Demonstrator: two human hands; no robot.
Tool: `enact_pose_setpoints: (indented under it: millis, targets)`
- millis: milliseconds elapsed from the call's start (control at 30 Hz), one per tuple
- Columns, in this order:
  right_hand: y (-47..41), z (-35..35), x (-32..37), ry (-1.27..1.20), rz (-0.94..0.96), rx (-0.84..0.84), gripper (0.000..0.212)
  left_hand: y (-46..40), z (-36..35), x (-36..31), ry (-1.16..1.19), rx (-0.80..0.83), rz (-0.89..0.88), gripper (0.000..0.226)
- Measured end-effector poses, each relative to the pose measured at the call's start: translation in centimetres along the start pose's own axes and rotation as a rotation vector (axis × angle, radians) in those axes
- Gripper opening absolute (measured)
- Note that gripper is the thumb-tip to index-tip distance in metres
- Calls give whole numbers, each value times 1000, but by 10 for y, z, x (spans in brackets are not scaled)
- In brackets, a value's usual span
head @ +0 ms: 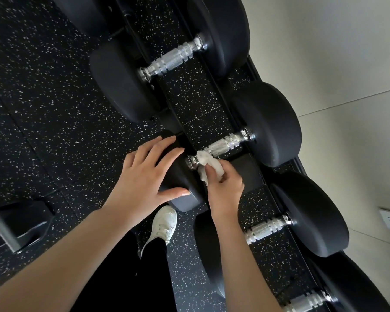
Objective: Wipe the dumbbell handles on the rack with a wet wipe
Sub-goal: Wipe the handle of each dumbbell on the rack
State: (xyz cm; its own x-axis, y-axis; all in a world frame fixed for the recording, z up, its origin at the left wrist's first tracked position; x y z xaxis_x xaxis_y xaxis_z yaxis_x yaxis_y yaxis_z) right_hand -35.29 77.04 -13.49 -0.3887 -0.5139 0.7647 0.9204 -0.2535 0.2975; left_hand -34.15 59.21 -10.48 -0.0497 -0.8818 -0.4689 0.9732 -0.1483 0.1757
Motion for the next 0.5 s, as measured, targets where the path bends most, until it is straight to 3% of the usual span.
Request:
enact_pose_setpoints:
  millis: [167,400,500]
  targets:
    - [2,-4,38,130,285,-102,9,0,2,0,-2,-5,13,76]
    - [-10,-33,49,384,382,77,23,0,2,1,16,-27,21,77]
    - [-14,-38,47,481,398,130,17,0,2,2,11,-32,16,77]
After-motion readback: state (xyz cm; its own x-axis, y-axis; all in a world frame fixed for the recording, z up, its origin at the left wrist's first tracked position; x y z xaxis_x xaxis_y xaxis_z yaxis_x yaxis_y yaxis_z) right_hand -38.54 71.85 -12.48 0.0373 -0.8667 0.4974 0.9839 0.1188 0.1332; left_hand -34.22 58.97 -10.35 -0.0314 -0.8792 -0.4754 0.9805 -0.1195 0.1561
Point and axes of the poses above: each hand's wrist, its own y-axis away from the middle knuckle, its own z-axis out of the back of the hand, x = y × z, the point moved 10 cm from there along -y, towards the middle knuckle, and after that the axes turned 4 degrees about z, right-handed, at the moved point
